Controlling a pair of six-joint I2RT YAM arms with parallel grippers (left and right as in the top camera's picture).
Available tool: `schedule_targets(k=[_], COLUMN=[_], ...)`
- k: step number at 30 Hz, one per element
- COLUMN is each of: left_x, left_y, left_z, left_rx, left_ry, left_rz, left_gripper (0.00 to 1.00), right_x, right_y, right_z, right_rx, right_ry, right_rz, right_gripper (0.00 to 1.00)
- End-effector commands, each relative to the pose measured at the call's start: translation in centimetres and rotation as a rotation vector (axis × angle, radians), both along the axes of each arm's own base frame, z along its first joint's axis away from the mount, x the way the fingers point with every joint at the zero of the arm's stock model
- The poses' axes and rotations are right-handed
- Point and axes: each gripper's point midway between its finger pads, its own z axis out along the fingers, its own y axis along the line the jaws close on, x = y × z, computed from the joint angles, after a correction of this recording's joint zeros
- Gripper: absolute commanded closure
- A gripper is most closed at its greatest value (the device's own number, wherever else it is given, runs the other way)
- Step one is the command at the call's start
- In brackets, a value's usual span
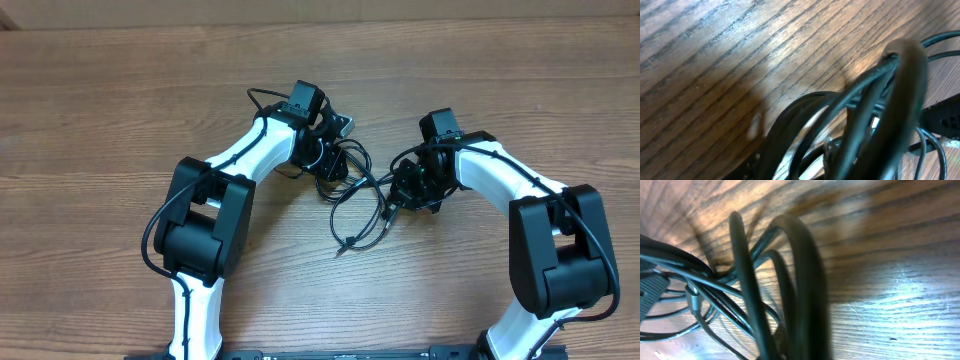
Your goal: Untangle cables
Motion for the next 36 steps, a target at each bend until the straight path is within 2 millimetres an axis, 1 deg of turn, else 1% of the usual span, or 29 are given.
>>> schedule_targets(k=[1,2,4,5,7,10,14,16,18,20,24,26,27,29,33,34,35,36], left_x=[-0.6,-0.6,-0.6,-0.7,-0.8,-0.9,-1.3,-1.6,-1.6,-1.1,-0.8,-0.9,-0.9,-1.0,-1.0,-1.0,-1.0,-1.0], left_y=[0.1,0.0,0.0,0.0,-0.1,-0.1,-0.2,-0.5,-0.4,0.3,1.0,1.0,1.0,1.0,1.0,1.0,1.0,1.0], left_z=[-1.2,-1.2,-1.2,-1.2,-0.9,-0.1,2.3,3.7,4.6,4.7,4.7,4.7,4.7,4.7,4.7,4.7,4.7,4.7], left_rx=[0.019,0.018,0.017,0.014,-0.004,-0.039,-0.157,-0.253,-0.322,-0.331,-0.328,-0.327,-0.327,-0.327,-0.328,-0.328,-0.328,-0.328], left_ry=[0.025,0.027,0.027,0.029,0.040,0.054,0.085,0.100,0.111,0.111,0.114,0.117,0.119,0.121,0.120,0.120,0.119,0.118], left_rz=[-0.003,-0.003,-0.003,-0.005,-0.012,-0.021,-0.089,-0.127,-0.133,-0.112,-0.094,-0.094,-0.093,-0.093,-0.094,-0.095,-0.096,-0.097], left_gripper=[0.79,0.86,0.95,0.96,0.96,0.96,0.96,0.96,0.96,0.96,0.96,0.96,0.96,0.96,0.96,0.96,0.96,0.96], right_x=[-0.2,-0.3,-0.5,-0.6,-0.6,-0.5,-0.6,-0.7,-0.9,-1.3,-1.8,-2.0,-2.1,-2.2,-2.1,-1.9,-1.6,-1.4], right_y=[0.5,0.9,1.3,1.4,1.4,0.5,-1.0,-1.4,-1.4,-1.1,-0.9,-0.3,0.3,0.8,0.8,0.9,0.9,0.9], right_z=[-0.2,-0.2,-0.2,-0.2,-0.2,-0.2,-0.2,-0.1,-0.1,-0.1,0.0,1.0,1.9,3.6,5.7,6.0,6.2,6.2], right_rx=[-0.012,-0.005,-0.005,-0.005,-0.004,-0.007,-0.008,-0.004,-0.003,-0.005,0.003,0.072,0.124,0.189,0.205,0.207,0.207,0.207], right_ry=[-0.008,-0.014,-0.028,-0.036,-0.046,-0.039,-0.008,0.005,0.014,0.024,0.045,0.040,0.028,0.011,-0.009,-0.020,-0.032,-0.041], right_rz=[0.041,0.064,0.107,0.127,0.155,0.145,0.099,0.087,0.087,0.098,0.104,0.154,0.198,0.273,0.356,0.366,0.369,0.370], right_gripper=[0.96,0.96,0.95,0.92,0.90,0.90,0.93,0.93,0.93,0.83,0.82,0.80,0.78,0.72,0.64,0.61,0.55,0.52])
